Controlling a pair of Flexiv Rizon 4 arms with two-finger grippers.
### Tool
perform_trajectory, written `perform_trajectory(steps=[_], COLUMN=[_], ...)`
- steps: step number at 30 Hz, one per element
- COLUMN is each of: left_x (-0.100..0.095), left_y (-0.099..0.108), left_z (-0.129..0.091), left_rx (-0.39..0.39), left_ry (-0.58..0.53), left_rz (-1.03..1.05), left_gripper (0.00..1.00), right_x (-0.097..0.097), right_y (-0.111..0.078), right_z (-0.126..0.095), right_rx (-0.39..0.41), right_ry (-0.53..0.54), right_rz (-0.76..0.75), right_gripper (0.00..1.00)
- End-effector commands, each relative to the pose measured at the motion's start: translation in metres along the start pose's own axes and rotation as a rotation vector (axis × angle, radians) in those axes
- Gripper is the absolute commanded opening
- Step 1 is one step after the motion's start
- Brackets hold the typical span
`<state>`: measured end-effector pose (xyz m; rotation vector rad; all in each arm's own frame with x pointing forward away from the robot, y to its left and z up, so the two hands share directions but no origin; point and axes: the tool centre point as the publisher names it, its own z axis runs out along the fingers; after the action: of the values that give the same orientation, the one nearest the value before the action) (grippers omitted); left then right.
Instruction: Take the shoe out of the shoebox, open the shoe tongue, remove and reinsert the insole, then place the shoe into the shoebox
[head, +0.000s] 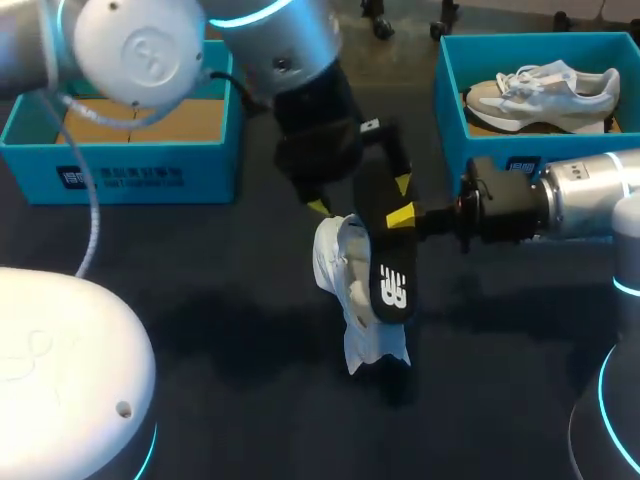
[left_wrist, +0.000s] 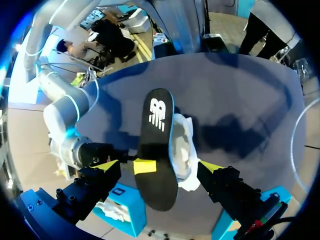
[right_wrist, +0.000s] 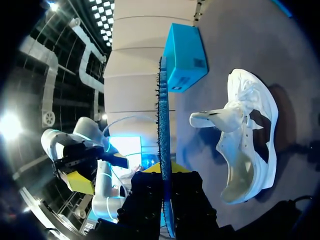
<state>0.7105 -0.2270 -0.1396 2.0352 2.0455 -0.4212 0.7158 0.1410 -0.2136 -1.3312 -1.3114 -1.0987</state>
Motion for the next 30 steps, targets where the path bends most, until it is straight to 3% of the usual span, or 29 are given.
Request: perform_trajectory(steps=[1, 16, 30], left_x=[-0.009, -0.02, -0.026], left_y=[0.005, 0.012, 0.014], left_z=[-0.003, -0.008, -0.01], left_rx=[0.004, 0.031, 0.039], left_ry=[0.103, 0.1, 0.072], left_rz=[0.002, -0.005, 0.018], left_gripper=[1.0, 1.0, 1.0], right_x=[-0.002, -0.009, -0.011], right_y=[0.002, 0.002, 0.005], right_z=[0.003, 0.017, 0.016], right_rx=[0.005, 0.025, 0.02], right_ry=[0.001, 0.026, 0.035], right_rz=[0.001, 0.003, -0.007], right_gripper=[0.0, 0.0, 0.0])
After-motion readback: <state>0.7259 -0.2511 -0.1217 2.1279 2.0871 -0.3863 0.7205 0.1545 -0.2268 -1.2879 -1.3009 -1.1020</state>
